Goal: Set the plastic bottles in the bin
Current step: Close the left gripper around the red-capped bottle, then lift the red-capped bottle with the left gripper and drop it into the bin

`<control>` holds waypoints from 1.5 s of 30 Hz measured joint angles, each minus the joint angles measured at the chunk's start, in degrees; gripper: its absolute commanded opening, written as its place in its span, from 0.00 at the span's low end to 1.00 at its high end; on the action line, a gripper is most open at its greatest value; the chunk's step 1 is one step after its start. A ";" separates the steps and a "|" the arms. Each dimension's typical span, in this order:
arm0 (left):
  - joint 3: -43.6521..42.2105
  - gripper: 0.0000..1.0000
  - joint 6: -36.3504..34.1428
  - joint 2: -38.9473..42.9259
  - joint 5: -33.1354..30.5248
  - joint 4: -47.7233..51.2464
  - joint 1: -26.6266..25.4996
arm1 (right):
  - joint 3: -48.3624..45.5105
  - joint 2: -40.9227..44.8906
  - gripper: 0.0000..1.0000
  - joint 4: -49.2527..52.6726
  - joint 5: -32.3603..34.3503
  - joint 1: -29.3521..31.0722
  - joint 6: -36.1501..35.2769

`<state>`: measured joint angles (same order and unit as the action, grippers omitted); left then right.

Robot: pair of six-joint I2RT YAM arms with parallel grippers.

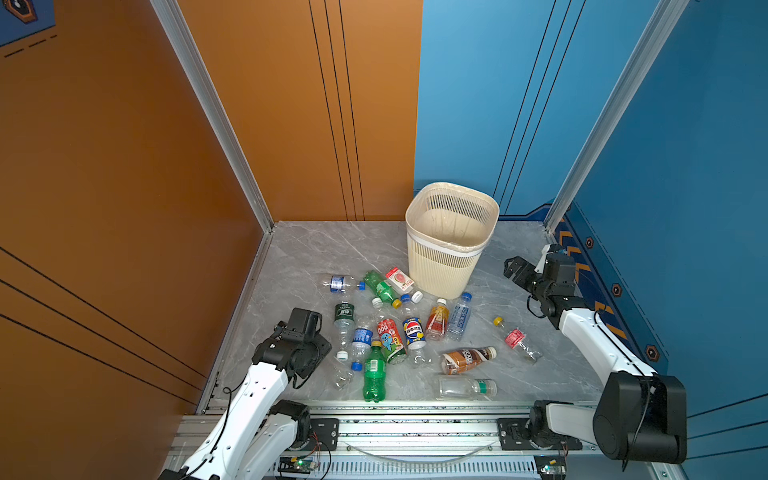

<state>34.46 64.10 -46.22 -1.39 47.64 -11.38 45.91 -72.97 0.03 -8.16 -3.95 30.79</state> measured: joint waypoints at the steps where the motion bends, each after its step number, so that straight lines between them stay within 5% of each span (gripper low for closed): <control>1: 1.20 0.47 -0.24 0.42 0.11 0.46 0.20 | 0.00 -0.02 0.99 0.02 -0.22 -0.07 0.17; 11: 23.17 0.47 -3.98 -2.08 0.13 4.61 1.49 | 0.00 -0.02 0.99 0.02 -0.87 -0.50 0.83; 16: 36.22 0.47 -6.69 -9.57 -1.42 2.95 -2.82 | 0.00 0.02 0.99 0.04 -0.90 -0.68 0.81; 32: 71.78 0.45 -13.86 -41.48 -1.16 -10.99 -15.72 | 0.00 9.51 0.99 6.32 -0.90 -2.23 0.15; 45: 107.62 0.44 -14.12 -69.59 4.31 -14.32 -20.63 | -0.35 13.27 0.99 10.51 -1.75 -2.51 0.13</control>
<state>142.08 49.98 -115.81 2.92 33.32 -32.01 45.56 -59.70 10.55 -9.91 -6.46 30.92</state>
